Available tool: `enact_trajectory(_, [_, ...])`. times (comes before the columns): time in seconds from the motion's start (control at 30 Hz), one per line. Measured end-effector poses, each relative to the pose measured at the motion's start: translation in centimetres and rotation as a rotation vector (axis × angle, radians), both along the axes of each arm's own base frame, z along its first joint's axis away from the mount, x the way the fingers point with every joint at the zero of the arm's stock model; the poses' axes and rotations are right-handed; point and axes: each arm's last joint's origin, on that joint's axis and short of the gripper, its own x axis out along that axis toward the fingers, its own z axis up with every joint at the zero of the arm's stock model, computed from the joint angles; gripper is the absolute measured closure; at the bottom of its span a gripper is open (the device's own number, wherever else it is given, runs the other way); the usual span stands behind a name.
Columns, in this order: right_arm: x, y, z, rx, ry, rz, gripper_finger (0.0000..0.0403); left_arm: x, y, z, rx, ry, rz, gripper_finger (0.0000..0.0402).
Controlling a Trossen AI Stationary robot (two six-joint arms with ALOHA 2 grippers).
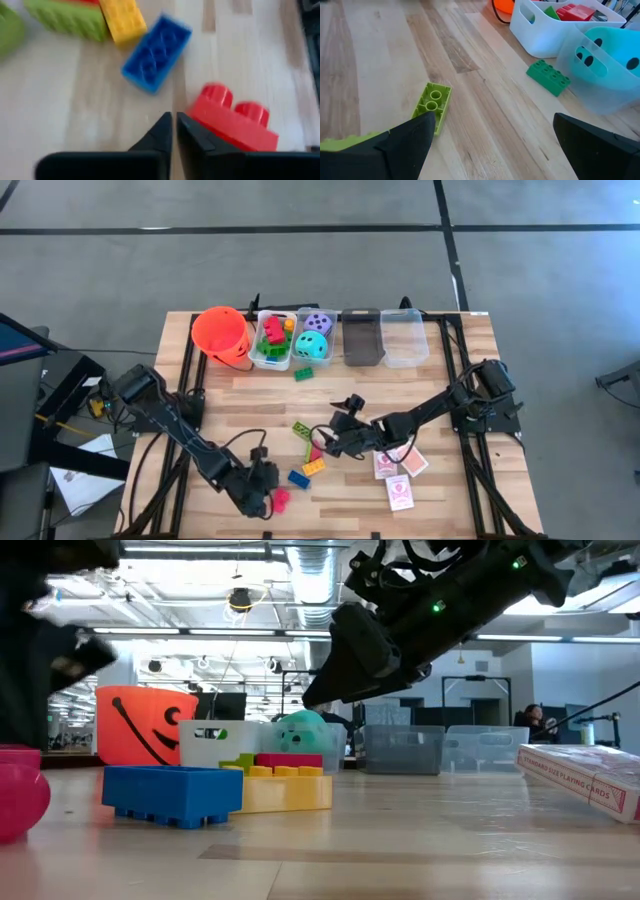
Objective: Pick & Place Toys
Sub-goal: Put the large red game piece into the white bin
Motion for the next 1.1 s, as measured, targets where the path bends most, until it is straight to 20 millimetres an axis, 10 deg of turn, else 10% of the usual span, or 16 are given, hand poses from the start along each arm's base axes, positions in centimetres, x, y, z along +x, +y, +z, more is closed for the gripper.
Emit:
enact_trajectory(0.5, [0.1, -0.2, 0.0, 0.000, 0.001, -0.007, 0.0006, -2.5, 2.1, 7.2, -0.194, -0.060, 0.020, 0.0342])
enact_trajectory(0.8, [0.1, -0.2, 0.0, 0.005, -0.002, -0.005, 0.0006, -1.9, 1.1, 7.1, -0.586, 0.008, 0.305, 0.0227])
enact_trajectory(1.1, [-0.1, 0.1, -0.1, 0.002, 0.011, 0.008, 0.0006, 1.0, -1.9, 7.8, -0.788, -0.283, 0.112, 0.0136])
